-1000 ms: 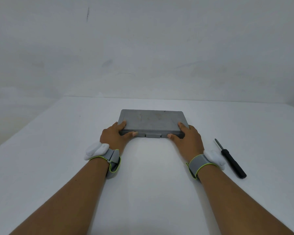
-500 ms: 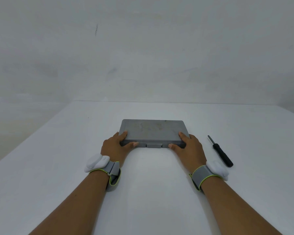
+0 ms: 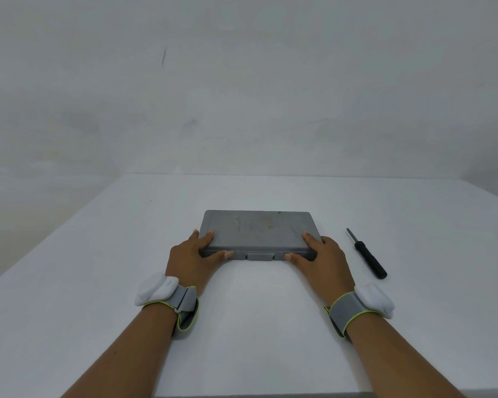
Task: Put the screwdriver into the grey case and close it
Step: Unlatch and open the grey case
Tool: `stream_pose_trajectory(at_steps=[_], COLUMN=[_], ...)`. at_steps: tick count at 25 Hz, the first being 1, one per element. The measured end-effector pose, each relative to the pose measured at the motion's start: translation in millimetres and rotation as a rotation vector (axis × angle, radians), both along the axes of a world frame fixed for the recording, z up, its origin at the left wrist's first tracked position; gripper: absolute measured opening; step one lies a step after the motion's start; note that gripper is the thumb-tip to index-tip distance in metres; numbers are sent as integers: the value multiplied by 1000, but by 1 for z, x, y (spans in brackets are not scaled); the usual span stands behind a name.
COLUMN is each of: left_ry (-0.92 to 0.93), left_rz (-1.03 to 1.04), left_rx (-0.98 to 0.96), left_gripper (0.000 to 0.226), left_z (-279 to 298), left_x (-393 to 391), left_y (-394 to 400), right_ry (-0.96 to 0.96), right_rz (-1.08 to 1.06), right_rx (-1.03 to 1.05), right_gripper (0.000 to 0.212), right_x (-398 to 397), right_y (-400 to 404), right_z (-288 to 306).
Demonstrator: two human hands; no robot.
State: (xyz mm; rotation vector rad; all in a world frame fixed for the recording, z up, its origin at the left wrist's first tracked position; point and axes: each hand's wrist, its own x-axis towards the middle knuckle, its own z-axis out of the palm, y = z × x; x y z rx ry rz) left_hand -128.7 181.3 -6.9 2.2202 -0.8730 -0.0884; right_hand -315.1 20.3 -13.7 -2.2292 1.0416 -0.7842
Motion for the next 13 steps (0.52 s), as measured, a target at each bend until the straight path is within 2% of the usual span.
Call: stream_pose_trajectory(at_steps=[6,13], left_ry=[0,-26], left_rz=[8,-18], left_rx=[-64,-168], left_gripper=[70,86], left_z=[-3,-3], left_x=[-10,-19], left_y=[8,7], right_ry=[29,51], right_rz=[-15,-14], right_rx=[-35,-63], right_gripper=[68,70], right_x=[-7,-7], right_y=[6,7], right_z=[-2,-5])
